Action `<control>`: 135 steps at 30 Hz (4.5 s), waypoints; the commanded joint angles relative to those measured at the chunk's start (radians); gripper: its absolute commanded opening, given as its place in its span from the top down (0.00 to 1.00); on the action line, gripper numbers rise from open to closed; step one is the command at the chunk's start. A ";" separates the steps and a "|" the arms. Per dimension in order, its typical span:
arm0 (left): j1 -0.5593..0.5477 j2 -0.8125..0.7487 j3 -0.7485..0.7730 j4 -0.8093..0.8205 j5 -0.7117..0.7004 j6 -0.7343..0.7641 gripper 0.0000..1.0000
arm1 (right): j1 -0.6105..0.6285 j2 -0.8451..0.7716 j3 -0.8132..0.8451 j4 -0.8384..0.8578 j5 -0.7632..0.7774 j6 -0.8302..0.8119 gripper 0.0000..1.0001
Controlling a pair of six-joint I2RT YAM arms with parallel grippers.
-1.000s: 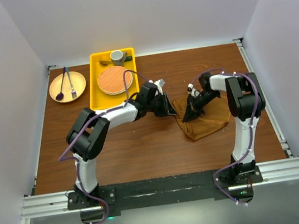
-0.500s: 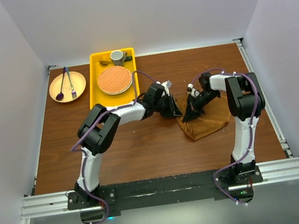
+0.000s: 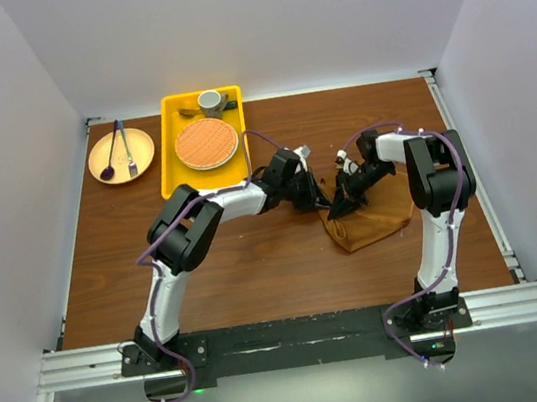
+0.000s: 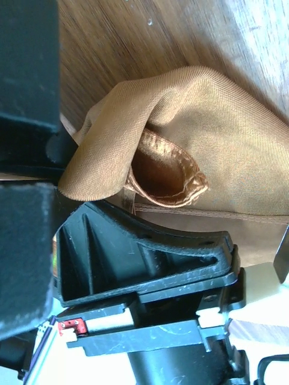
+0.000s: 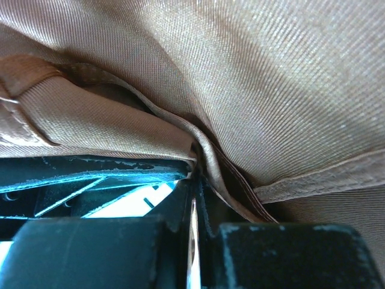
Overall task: Fold the napkin, place the utensils inside, and roll it up
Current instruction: Roll the napkin with the utensil
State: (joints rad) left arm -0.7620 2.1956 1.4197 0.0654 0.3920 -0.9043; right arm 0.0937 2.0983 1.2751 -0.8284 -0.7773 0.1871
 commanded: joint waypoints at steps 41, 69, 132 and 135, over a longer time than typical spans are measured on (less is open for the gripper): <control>0.046 0.127 -0.107 -0.157 -0.033 -0.013 1.00 | 0.327 -0.437 -0.135 -0.130 0.685 -0.023 0.08; 0.046 0.118 -0.107 -0.151 -0.038 -0.031 1.00 | 0.279 -0.534 -0.051 -0.170 0.693 -0.028 0.02; 0.084 0.139 -0.119 -0.154 -0.012 -0.021 1.00 | 0.261 -0.322 0.090 -0.114 0.532 0.037 0.64; 0.084 0.141 -0.114 -0.159 -0.005 -0.022 1.00 | 0.261 -0.293 0.078 -0.045 0.483 0.060 0.73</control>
State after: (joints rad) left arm -0.7002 2.2330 1.3617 0.1455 0.5255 -1.0042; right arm 0.3527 1.7939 1.3468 -0.9501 -0.2028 0.2024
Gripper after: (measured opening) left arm 0.012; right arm 0.319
